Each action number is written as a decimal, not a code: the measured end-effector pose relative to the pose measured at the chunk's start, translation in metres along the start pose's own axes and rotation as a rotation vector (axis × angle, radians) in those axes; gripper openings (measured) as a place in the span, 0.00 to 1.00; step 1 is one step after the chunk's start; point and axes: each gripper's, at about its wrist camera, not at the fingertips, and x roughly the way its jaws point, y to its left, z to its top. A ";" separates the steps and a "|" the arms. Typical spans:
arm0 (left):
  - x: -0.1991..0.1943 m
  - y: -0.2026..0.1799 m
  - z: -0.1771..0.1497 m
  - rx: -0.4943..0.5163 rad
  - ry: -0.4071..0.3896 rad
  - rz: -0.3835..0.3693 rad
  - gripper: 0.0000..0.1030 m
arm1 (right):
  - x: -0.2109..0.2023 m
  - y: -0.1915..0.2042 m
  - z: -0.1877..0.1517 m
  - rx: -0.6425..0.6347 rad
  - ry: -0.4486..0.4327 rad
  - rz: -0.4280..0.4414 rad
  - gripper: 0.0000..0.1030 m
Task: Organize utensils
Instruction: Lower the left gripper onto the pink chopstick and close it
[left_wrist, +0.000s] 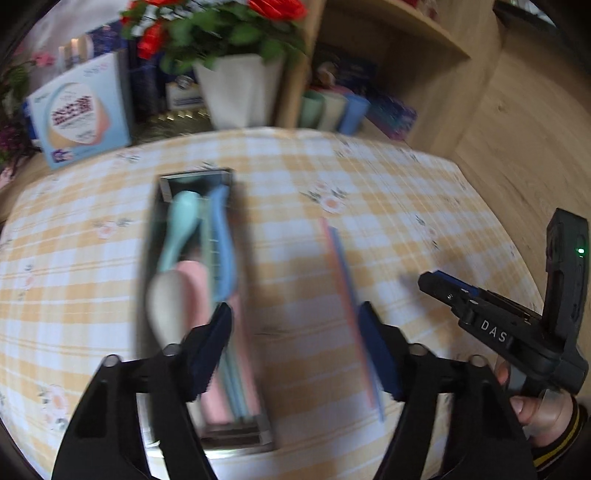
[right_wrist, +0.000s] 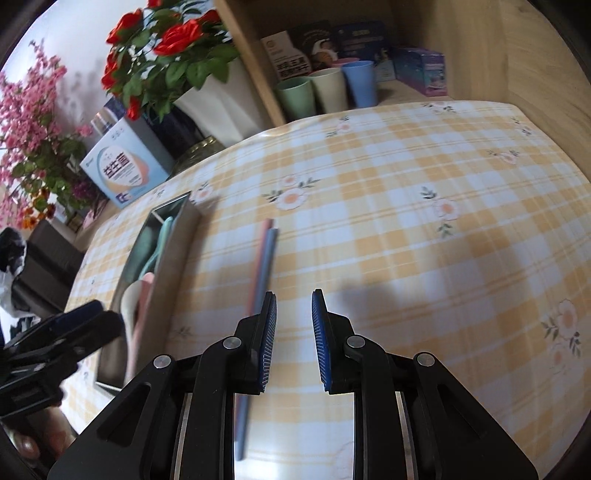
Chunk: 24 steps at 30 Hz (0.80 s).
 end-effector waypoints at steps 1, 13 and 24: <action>0.009 -0.008 0.002 0.009 0.015 -0.004 0.48 | -0.001 -0.004 -0.001 0.003 -0.005 -0.001 0.20; 0.088 -0.035 0.011 -0.041 0.155 -0.015 0.16 | 0.005 -0.059 -0.003 0.116 -0.022 0.036 0.20; 0.100 -0.035 0.016 -0.020 0.155 0.034 0.14 | 0.011 -0.072 -0.003 0.159 -0.021 0.065 0.20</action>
